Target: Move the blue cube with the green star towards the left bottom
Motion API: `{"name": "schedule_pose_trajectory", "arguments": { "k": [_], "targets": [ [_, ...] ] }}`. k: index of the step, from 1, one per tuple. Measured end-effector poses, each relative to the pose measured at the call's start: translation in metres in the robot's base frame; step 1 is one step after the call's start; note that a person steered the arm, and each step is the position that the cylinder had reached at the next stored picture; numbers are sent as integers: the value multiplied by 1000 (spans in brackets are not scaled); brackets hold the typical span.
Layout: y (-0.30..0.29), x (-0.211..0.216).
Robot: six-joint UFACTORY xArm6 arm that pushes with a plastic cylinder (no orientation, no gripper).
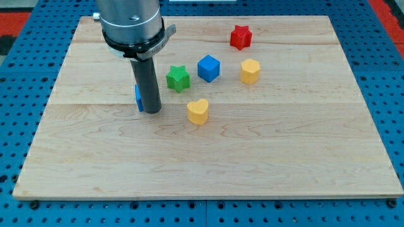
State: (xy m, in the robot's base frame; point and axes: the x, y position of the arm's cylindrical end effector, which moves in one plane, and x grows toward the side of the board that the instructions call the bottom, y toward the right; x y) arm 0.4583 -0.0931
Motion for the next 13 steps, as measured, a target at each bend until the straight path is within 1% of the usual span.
{"name": "schedule_pose_trajectory", "arguments": {
  "k": [1, 2, 3, 4, 5, 6, 7, 9, 10, 11, 12, 13],
  "targets": [
    [1, -3],
    [11, -20],
    [-42, 10],
    [-74, 41],
    [-31, 35],
    [17, -2],
    [72, -31],
    [186, -55],
    [217, -87],
    [152, -81],
    [76, -59],
    [121, -59]
  ]
}}
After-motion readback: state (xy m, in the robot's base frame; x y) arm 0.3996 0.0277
